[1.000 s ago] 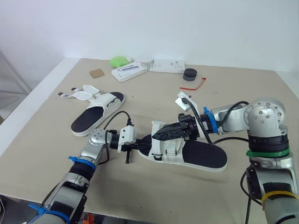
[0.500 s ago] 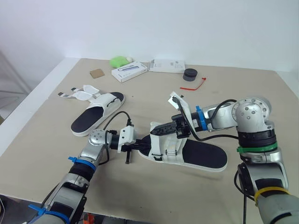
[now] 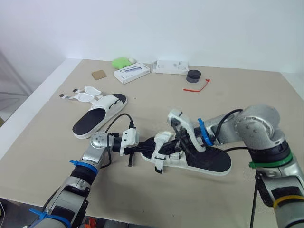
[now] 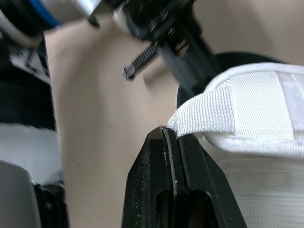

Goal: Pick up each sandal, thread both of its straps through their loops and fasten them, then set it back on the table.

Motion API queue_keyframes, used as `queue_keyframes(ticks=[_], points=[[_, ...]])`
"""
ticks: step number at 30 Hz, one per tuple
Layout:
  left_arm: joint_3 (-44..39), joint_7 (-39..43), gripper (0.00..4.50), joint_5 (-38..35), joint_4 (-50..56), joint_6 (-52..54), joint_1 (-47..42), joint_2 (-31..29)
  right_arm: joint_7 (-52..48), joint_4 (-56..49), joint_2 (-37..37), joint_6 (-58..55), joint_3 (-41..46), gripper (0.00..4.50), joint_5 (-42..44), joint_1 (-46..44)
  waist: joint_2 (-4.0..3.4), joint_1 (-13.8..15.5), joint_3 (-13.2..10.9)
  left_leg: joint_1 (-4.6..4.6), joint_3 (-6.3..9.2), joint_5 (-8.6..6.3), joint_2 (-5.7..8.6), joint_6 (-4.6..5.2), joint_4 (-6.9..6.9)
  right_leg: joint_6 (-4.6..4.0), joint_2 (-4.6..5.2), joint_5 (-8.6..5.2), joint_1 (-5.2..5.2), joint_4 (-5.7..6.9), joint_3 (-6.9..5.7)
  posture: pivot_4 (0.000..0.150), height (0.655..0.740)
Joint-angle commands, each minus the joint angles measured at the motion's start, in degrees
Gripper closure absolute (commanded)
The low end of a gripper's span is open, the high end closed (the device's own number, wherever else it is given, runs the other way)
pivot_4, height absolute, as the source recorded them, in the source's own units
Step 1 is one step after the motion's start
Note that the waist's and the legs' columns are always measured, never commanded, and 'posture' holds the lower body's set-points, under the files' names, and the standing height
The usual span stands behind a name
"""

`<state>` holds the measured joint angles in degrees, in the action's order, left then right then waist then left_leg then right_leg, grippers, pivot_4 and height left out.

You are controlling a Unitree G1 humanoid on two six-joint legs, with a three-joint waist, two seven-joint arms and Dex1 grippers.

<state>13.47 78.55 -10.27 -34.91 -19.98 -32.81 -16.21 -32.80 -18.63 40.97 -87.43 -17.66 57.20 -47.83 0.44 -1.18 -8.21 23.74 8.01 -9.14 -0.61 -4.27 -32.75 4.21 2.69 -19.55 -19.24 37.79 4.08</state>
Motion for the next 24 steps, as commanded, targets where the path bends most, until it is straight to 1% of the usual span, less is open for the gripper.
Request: queue_keyframes(ticks=[1, 4, 5, 6, 7, 8, 9, 10, 11, 15, 16, 21, 24], points=[[5.35, 0.15, 4.50, 5.91, -5.52, 2.12, 4.62, -0.24, -3.79, -4.05, 1.19, 2.47, -2.16, 4.43, -1.51, 1.31, 0.01, 0.00, 0.00, 0.00, 0.00, 0.00, 0.00, 0.00, 0.00, 0.00, 0.00, 0.00, 0.00, 0.00, 0.00, 0.150, 0.7400], [5.29, 0.08, 4.50, 5.95, -5.79, 2.03, 4.59, -0.28, -4.48, -2.89, -0.40, 1.77, -0.61, 4.43, -1.24, 1.87, 0.03, 0.00, 0.02, 0.00, 0.00, 0.00, 0.00, 0.00, 0.00, 0.01, 0.00, -0.01, 0.01, 0.00, 0.00, 0.150, 0.7400], [5.29, 0.08, 4.50, 5.96, -5.87, 1.99, 4.56, -0.29, -4.13, -0.92, -2.04, 0.75, 1.50, 4.16, -0.49, 1.48, 0.04, -0.02, 0.03, -0.01, 0.00, 0.00, 0.00, 0.00, 0.00, 0.01, 0.00, 0.00, 0.01, 0.00, 0.00, 0.150, 0.7400], [5.28, 0.07, 4.50, 5.97, -5.93, 1.96, 4.54, -0.29, -3.91, 0.43, -3.28, -0.09, 3.06, 3.76, -0.06, 1.20, 0.04, -0.02, 0.03, -0.02, 0.00, 0.00, 0.00, 0.00, 0.00, 0.00, 0.00, 0.00, 0.02, 0.00, 0.00, 0.150, 0.7400], [5.28, 0.07, 4.50, 5.96, -5.97, 1.93, 4.53, -0.31, -3.86, 1.73, -4.08, -0.55, 4.07, 3.45, -0.25, 0.66, 0.04, -0.02, 0.03, -0.02, 0.00, 0.00, 0.00, 0.00, 0.00, -0.01, -0.01, 0.01, 0.02, 0.00, 0.00, 0.150, 0.7400], [5.32, 0.08, 4.50, 5.96, -5.96, 1.89, 4.54, -0.33, -3.41, 4.37, -6.21, -2.14, 7.00, 3.05, 0.46, -0.15, 0.04, -0.01, 0.03, -0.03, 0.00, 0.00, -0.01, 0.00, 0.00, -0.03, -0.01, 0.02, 0.03, 0.00, -0.01, 0.150, 0.7400], [5.35, 0.10, 4.50, 5.96, -5.96, 1.86, 4.54, -0.34, -3.33, 6.37, -7.76, -3.52, 9.34, 2.47, 1.09, -0.90, 0.04, -0.02, 0.03, -0.03, 0.00, 0.00, -0.01, 0.00, 0.00, -0.03, -0.01, 0.02, 0.03, 0.00, -0.01, 0.150, 0.7400], [5.35, 0.12, 4.50, 5.95, -6.00, 1.82, 4.52, -0.37, -3.16, 7.78, -8.89, -4.45, 10.96, 2.19, 1.62, -1.42, 0.01, -0.02, 0.02, -0.04, 0.00, 0.00, -0.02, 0.00, 0.00, -0.04, -0.01, 0.03, 0.03, 0.00, -0.01, 0.150, 0.7400], [5.35, 0.12, 4.50, 5.95, -6.04, 1.78, 4.49, -0.40, -3.05, 8.29, -9.39, -4.97, 11.66, 1.68, 1.75, -1.76, 0.02, -0.01, 0.02, -0.04, 0.00, 0.02, 0.00, -0.02, 0.00, -0.03, -0.01, 0.07, 0.04, 0.00, -0.01, 0.150, 0.7400], [5.29, 0.10, 4.50, 5.95, -6.08, 1.77, 4.32, -0.47, -2.06, 8.35, -8.91, -5.07, 10.55, 0.24, 3.29, -0.92, 0.01, -0.01, 0.02, -0.04, 0.01, 0.02, -0.01, -0.02, 0.00, -0.03, -0.01, 0.07, 0.04, 0.00, -0.01, 0.150, 0.7400], [5.28, 0.15, 4.50, 5.96, -6.08, 1.73, 4.33, -0.55, -1.76, 7.98, -8.73, -5.07, 10.08, 0.10, 3.64, -0.34, 0.01, -0.01, 0.02, -0.03, 0.01, 0.02, -0.01, -0.02, 0.00, -0.03, -0.01, 0.07, 0.04, 0.00, -0.01, 0.150, 0.7400], [5.30, 0.36, 4.50, 5.97, -5.91, 1.75, 4.36, -0.84, 0.51, 7.86, -7.11, -5.07, 7.41, 0.10, 5.13, 0.85, 0.01, -0.02, 0.02, -0.03, 0.01, 0.02, -0.01, -0.02, -0.01, -0.03, -0.02, 0.07, 0.03, 0.00, 0.01, 0.150, 0.7400], [5.26, 0.54, 4.50, 5.96, -5.96, 1.75, 4.23, -1.03, 1.01, 8.93, -5.97, -5.07, 7.60, 0.10, 5.73, 0.31, 0.01, -0.02, 0.02, -0.04, 0.01, 0.02, -0.01, -0.02, 0.00, -0.03, -0.03, 0.07, 0.03, 0.00, 0.00, 0.150, 0.7400]])
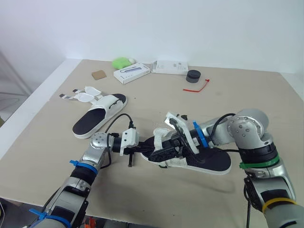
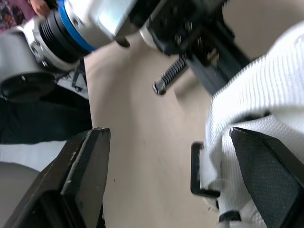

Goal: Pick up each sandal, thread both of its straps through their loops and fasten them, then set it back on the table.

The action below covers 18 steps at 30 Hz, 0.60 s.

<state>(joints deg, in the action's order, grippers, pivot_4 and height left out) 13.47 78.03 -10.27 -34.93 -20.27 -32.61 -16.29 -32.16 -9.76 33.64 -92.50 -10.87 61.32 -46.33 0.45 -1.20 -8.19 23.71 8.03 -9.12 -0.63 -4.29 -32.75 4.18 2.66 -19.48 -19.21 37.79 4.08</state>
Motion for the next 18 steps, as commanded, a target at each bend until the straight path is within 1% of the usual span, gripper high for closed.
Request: queue_keyframes(ticks=[1, 5, 9, 14, 18], points=[[5.26, 1.07, 4.50, 5.98, -5.96, 2.06, 3.96, -0.98, 0.37, 0.11, 1.82, 0.00, 0.96, 0.10, 1.48, -1.40, 0.00, 0.00, 0.00, 0.00, 0.00, 0.00, 0.00, 0.00, 0.00, 0.00, 0.00, 0.00, 0.00, 0.00, 0.00, 0.150, 0.7400], [5.31, 1.25, 4.50, 6.03, -6.06, 2.13, 3.67, -1.04, -0.76, 0.47, 4.20, 0.00, 2.61, 0.10, 1.04, -2.95, 0.00, 0.00, -0.01, 0.00, 0.00, 0.00, 0.00, 0.00, 0.00, 0.00, 0.00, 0.00, -0.01, 0.00, 0.00, 0.150, 0.7400], [5.30, 1.50, 4.50, 6.04, -6.21, 2.08, 3.44, -1.14, -3.39, -1.08, 7.66, 0.00, 5.71, 0.10, 2.62, -4.51, 0.01, -0.01, -0.02, 0.03, -0.01, 0.00, 0.00, 0.00, 0.00, 0.01, 0.01, -0.01, -0.03, 0.00, 0.00, 0.150, 0.7400], [5.26, 1.59, 4.50, 6.19, -6.79, 1.99, 2.93, -0.96, -8.54, -8.77, 13.95, 0.00, 11.24, 0.10, 9.23, -1.93, -0.02, 0.02, -0.06, 0.10, 0.00, 0.00, 0.00, 0.00, 0.01, 0.02, 0.01, -0.04, -0.09, -0.01, -0.01, 0.150, 0.7400], [5.14, 1.67, 4.50, 6.24, -7.42, 1.82, 2.44, -0.83, -8.92, -14.82, 16.24, 0.00, 14.16, 0.10, 15.67, 2.42, 0.04, -0.02, -0.08, 0.08, -0.01, -0.01, -0.01, 0.00, 0.02, 0.01, 0.01, -0.06, -0.07, -0.05, -0.04, 0.150, 0.7400]])
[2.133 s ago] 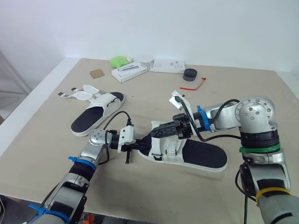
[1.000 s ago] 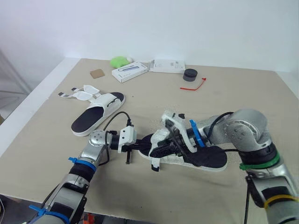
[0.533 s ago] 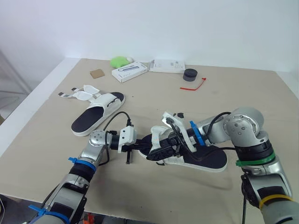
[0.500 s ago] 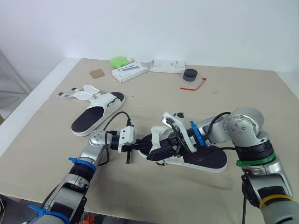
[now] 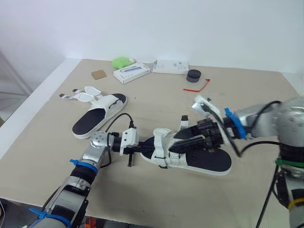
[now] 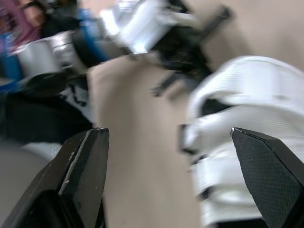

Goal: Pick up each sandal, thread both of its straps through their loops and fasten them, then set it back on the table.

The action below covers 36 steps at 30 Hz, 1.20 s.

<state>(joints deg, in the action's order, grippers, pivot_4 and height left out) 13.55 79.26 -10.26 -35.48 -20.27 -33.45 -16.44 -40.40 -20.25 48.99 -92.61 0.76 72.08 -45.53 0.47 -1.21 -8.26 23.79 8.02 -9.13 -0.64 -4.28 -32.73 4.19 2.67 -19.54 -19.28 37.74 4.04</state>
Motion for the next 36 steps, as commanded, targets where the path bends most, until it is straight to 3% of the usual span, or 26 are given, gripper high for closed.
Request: queue_keyframes(ticks=[1, 12, 23, 36], points=[[5.05, 0.44, 4.50, 6.25, -7.08, 1.73, 3.11, -0.65, 0.96, -5.78, 0.44, 0.12, 2.55, 0.10, 6.28, 3.20, 0.02, -0.01, -0.03, 0.00, 0.00, 0.00, 0.00, 0.00, -0.01, 0.00, 0.00, 0.01, 0.00, 0.00, 0.00, 0.150, 0.7400], [5.07, 1.06, 4.50, 6.26, -8.32, 1.39, 1.98, -0.52, 21.48, -6.72, -7.65, 0.11, -0.97, 0.10, 4.06, 10.03, 0.12, 0.00, -0.02, 0.01, -0.01, 0.02, -0.02, -0.02, -0.05, -0.01, 0.00, 0.07, -0.02, 0.00, 0.00, 0.150, 0.7400], [5.08, 1.90, 4.50, 6.52, -11.13, 0.32, -0.38, -0.26, 27.48, -8.66, -6.17, 0.11, -3.93, 0.10, 8.53, 12.92, 0.23, -0.01, 0.00, -0.01, 0.00, 0.05, -0.05, 0.02, -0.05, -0.04, -0.03, 0.10, 0.00, 0.00, 0.00, 0.150, 0.7400], [5.24, 2.32, 4.50, 6.41, -10.80, -0.02, 0.18, -0.42, 31.80, -3.83, -7.37, 0.11, -7.43, 0.10, 4.04, 9.55, 0.27, -0.03, -0.03, -0.01, 0.00, 0.12, -0.07, 0.11, -0.05, -0.29, -0.01, 0.08, -0.05, 0.00, 0.01, 0.150, 0.7400]])
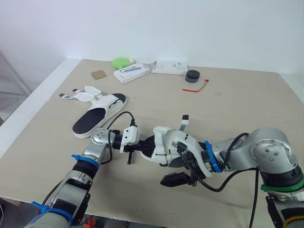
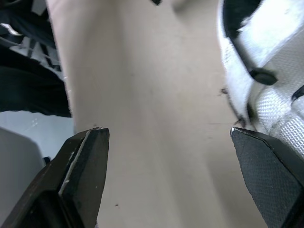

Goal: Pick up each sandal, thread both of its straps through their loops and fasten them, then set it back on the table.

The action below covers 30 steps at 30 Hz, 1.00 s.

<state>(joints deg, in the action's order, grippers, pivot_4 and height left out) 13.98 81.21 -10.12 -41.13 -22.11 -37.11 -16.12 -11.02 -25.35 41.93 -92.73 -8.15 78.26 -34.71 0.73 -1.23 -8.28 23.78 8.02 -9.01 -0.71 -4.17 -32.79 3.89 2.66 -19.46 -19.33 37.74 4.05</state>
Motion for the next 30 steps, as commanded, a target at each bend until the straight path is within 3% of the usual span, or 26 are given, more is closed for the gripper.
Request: queue_keyframes(ticks=[1, 9, 19, 30], points=[[4.80, 0.37, 4.50, 6.25, -5.09, 1.84, 3.92, -0.77, 3.02, 1.67, -0.69, 0.23, 2.08, 0.10, -1.55, -1.34, 0.00, 0.00, 0.00, 0.00, 0.00, 0.00, 0.00, 0.00, 0.00, 0.00, 0.00, 0.00, 0.00, 0.00, 0.00, 0.150, 0.7400], [4.91, 0.49, 4.50, 6.14, -4.53, 1.93, 4.60, -0.85, 11.33, 0.52, -0.94, 1.32, 6.20, 0.10, 5.10, 0.01, -0.01, 0.00, 0.00, 0.02, 0.00, 0.01, 0.00, 0.01, 0.00, -0.01, 0.00, 0.00, 0.00, 0.00, 0.00, 0.150, 0.7400], [5.30, 1.52, 4.50, 6.29, -4.43, 2.39, 3.86, -0.99, 30.76, -0.77, 9.07, 17.92, 1.86, 0.10, 26.93, 2.75, 0.04, -0.10, -0.13, 0.16, 0.00, 0.03, -0.01, 0.04, 0.01, -0.04, -0.02, -0.04, -0.10, 0.00, 0.00, 0.150, 0.7400], [5.29, 1.75, 4.50, 6.23, -3.94, 2.54, 4.02, -1.21, 36.04, 0.39, 5.85, 25.65, -8.38, 0.10, 29.27, 1.39, 0.09, -0.18, -0.16, 0.21, 0.00, 0.03, -0.04, 0.05, 0.01, -0.08, -0.04, -0.05, -0.13, -0.01, 0.00, 0.150, 0.7400]])
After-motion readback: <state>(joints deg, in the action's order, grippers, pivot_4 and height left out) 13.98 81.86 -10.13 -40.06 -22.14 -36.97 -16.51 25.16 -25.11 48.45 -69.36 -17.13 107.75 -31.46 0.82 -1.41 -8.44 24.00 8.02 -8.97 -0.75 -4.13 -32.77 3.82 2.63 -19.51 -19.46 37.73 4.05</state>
